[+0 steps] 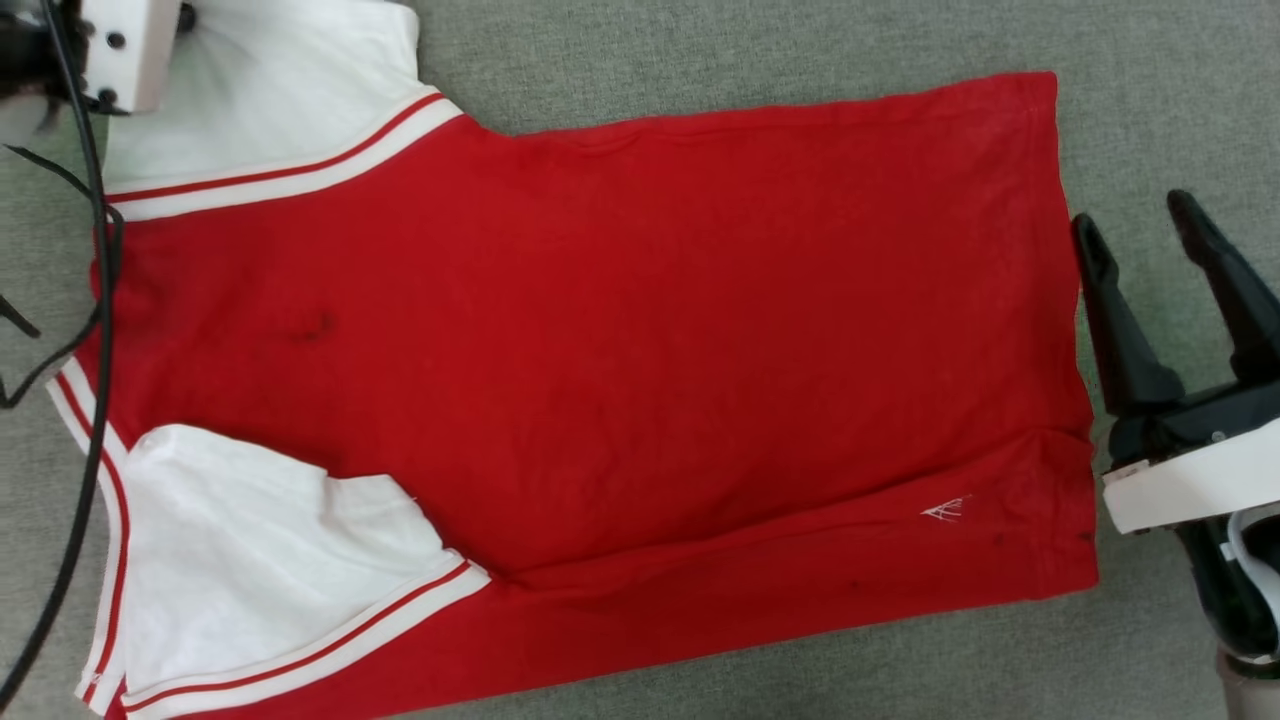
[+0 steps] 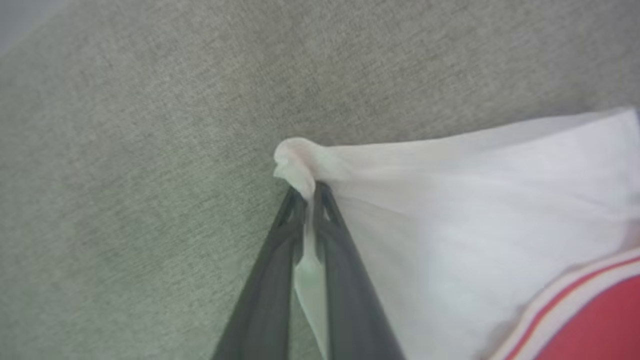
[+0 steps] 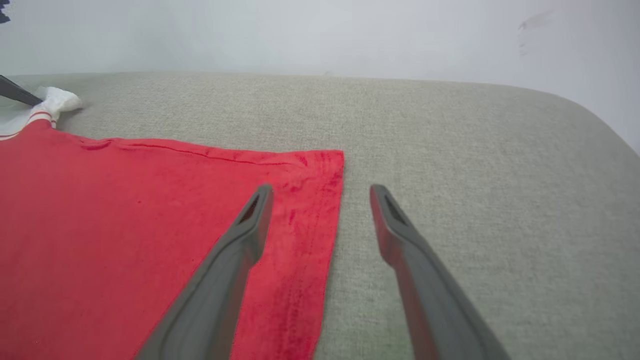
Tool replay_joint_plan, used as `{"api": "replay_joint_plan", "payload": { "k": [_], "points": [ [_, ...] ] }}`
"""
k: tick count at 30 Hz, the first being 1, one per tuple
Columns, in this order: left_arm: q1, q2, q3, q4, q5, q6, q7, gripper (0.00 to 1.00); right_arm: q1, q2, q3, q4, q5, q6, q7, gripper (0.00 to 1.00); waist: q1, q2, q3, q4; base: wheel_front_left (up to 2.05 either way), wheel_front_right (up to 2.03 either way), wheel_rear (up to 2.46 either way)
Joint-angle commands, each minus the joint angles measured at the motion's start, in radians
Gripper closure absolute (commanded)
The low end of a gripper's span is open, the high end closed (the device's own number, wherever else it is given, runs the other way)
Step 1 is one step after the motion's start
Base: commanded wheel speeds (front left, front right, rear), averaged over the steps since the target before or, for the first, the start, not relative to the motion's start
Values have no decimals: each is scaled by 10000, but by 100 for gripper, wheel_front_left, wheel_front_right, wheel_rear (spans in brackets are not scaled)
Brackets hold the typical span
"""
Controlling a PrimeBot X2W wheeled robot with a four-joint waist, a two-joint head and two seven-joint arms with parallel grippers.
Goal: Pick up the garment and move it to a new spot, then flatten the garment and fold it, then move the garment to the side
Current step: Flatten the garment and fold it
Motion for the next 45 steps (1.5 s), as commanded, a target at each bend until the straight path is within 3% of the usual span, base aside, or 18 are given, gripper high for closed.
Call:
{"api": "replay_joint_plan", "payload": {
  "k": [1, 8, 15, 20, 25, 31, 41, 42, 43, 45],
  "points": [
    [635, 47, -333, 152, 164, -16, 18, 100, -175, -84, -76, -92, -9, -8, 35, 0, -1, 0, -98, 74, 0, 0, 0],
    [415, -268, -184, -111, 269, -121, -1193, 100, -830, -1015, -227, -376, -8, -8, 1148, 0, -1, 0, -769, 489, 0, 0, 0],
    [583, -488, -510, -632, 416, -160, -2015, 100, -2417, -2799, 553, 246, 1145, -10, 5001, 0, -1, 0, -1318, 954, 0, 0, 0],
    [539, -536, -779, -1182, 421, -174, -2398, 100, -3965, -3512, 1391, 1330, 2111, -10, 7851, 0, -1, 0, -1399, 1246, 0, 0, 0],
    [270, -569, -977, -1649, 461, -171, -2695, 100, -5397, -3780, 2314, 2637, 2280, -8, 9540, 0, -1, 0, -1212, 1578, 0, 0, 0],
    [6, -627, -1181, -2001, 458, -173, -2995, 100, -6400, -3437, 3097, 4225, 2103, -8, 10148, 0, -1, 0, -853, 1903, 0, 0, 0],
    [-185, -605, -1529, -2009, 282, -174, -3399, 100, -6124, -2952, 4456, 5843, 2273, -5, 9590, 0, -1, 0, -676, 2077, 0, 0, 0],
    [-184, -577, -1571, -1982, 248, -174, -3430, 100, -6157, -2937, 4484, 5867, 2283, -4, 9360, 25, -1, 0, -698, 2068, 0, 0, 0],
    [-177, -547, -1612, -1948, 221, -174, -3455, 100, -6202, -2939, 4517, 5895, 2313, -4, 9124, 100, -1, 0, -733, 2052, 0, 0, 0],
    [-130, -508, -1696, -1876, 191, -174, -3519, 100, -6311, -2967, 4439, 6027, 2355, -5, 8718, 100, -1, 0, -843, 2015, 0, 0, 0]
  ]
}}
